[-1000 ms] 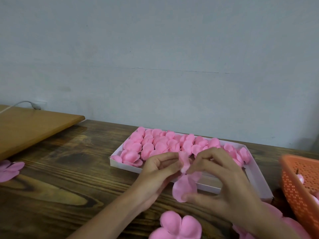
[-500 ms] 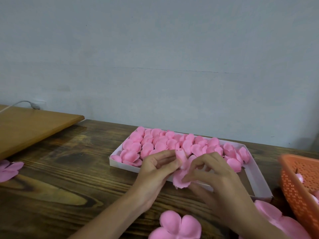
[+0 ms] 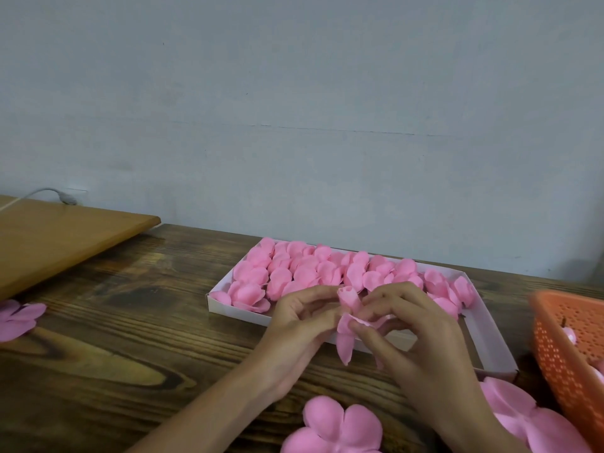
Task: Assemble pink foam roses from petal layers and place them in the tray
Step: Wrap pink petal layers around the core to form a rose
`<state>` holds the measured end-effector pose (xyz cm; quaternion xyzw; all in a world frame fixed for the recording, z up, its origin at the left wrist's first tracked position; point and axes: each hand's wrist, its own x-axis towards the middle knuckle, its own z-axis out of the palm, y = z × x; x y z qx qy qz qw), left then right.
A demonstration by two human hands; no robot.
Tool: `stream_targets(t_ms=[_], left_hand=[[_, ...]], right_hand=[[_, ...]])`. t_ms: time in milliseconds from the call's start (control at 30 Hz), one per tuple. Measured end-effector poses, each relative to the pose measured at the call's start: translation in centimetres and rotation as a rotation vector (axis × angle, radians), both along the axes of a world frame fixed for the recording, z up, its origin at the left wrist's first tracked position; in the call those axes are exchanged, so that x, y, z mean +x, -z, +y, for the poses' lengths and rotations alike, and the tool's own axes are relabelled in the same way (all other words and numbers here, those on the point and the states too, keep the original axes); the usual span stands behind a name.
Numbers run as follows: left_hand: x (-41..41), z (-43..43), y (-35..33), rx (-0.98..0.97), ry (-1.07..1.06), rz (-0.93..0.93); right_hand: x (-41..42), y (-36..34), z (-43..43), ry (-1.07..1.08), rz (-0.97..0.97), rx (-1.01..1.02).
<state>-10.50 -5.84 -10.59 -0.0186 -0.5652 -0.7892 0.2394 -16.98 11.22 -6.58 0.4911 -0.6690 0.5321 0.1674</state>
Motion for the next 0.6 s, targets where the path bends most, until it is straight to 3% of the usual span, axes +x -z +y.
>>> stream_targets(t_ms=[333,600], left_hand=[[0.02,0.29,0.39,-0.100,-0.041,-0.015],[0.01,0.50,0.47,-0.060,-0.071,-0.010]], right_hand=[[-0.19,0.98,-0.17,0.072,-0.031,0.005],[0.09,0.75,-0.17,0.070,-0.079,-0.027]])
